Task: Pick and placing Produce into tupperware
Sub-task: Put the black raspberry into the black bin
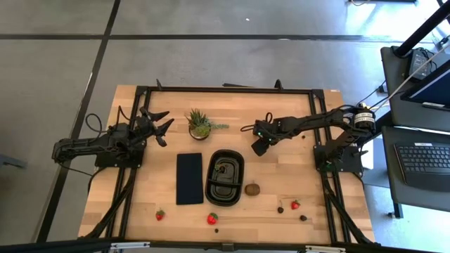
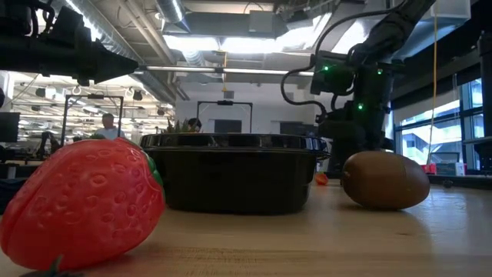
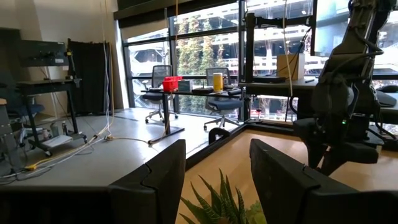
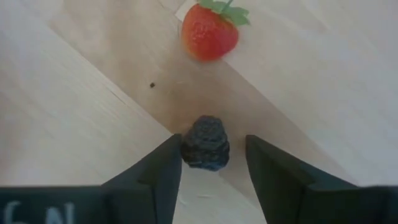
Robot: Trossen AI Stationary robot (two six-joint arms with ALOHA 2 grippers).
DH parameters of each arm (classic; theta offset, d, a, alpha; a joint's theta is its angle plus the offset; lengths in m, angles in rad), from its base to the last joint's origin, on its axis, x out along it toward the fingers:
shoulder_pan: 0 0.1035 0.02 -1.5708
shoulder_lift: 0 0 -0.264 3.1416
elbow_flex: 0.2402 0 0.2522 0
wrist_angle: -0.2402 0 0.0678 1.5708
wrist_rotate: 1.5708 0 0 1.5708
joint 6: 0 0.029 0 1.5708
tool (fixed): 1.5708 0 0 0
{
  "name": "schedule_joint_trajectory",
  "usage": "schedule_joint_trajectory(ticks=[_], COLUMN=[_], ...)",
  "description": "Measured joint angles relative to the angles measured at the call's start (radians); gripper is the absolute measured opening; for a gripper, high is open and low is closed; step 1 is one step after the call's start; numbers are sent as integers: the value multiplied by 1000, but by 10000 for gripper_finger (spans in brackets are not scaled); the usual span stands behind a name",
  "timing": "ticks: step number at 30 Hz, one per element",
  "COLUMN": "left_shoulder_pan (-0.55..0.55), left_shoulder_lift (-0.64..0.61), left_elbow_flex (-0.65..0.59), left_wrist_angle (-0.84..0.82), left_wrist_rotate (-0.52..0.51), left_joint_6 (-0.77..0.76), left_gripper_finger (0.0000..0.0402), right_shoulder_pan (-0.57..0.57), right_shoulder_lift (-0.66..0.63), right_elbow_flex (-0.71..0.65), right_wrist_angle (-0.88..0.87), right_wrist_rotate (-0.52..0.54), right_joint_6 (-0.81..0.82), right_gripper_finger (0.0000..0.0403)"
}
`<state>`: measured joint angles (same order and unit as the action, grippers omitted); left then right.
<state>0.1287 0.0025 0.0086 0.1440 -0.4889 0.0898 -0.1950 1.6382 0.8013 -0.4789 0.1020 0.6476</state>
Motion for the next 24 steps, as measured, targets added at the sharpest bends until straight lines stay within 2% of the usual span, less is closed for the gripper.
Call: schedule_joint_trajectory(ticks=[12,19,24], left_shoulder_pan=[0,0,0], left_shoulder_lift=[0,0,0], left_elbow_flex=[0,0,0], left_wrist_angle=[0,0,0], left_wrist_rotate=[0,0,0], left_joint_6=[0,0,0], left_gripper_finger=[171,171,171], right_shoulder_pan=[0,40,112], right_shoulder_lift=[1,6,5], right_elbow_flex=[2,99,224], right_wrist_angle=[3,-30,-31], right_wrist_rotate=[-2,-82,-81], right_joint_6=[3,-1,-27], right_gripper_finger=[99,112,107])
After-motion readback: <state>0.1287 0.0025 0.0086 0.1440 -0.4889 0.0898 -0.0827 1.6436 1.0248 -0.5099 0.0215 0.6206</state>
